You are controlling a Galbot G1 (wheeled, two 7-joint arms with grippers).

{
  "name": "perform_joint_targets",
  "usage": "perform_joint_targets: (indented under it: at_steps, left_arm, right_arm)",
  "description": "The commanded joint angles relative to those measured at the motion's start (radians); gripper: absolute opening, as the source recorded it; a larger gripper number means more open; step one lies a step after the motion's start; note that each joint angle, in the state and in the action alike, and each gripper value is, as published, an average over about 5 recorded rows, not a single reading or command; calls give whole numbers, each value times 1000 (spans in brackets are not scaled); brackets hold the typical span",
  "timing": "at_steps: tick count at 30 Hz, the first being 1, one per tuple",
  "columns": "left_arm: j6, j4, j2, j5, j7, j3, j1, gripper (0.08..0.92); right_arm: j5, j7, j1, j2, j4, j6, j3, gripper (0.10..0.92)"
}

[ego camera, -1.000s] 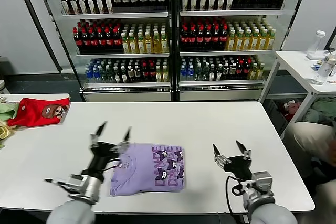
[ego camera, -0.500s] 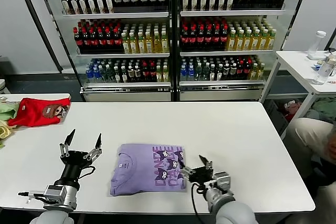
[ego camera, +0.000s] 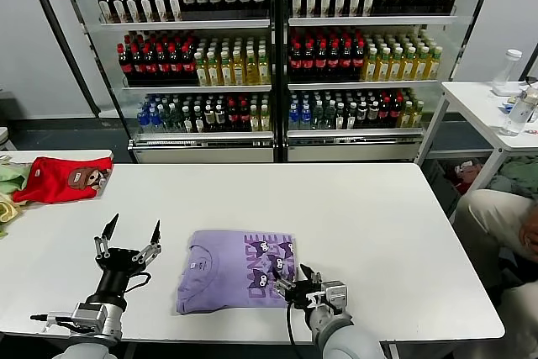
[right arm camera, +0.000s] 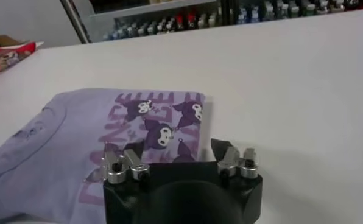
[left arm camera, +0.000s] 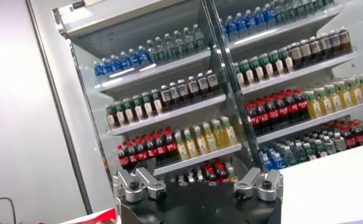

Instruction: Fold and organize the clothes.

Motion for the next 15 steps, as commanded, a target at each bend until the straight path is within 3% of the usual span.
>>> perform_joint_targets:
  at_steps: [1, 15]
  left_arm:
    - [-9, 9, -1, 7, -8, -3, 5, 823]
    - [-11, 11, -6, 4, -17, -3, -2, 823]
  right_arm:
    - [64, 70, 11, 11, -25, -7, -25, 656]
    - [69, 37, 35, 35, -60, 16, -1, 258]
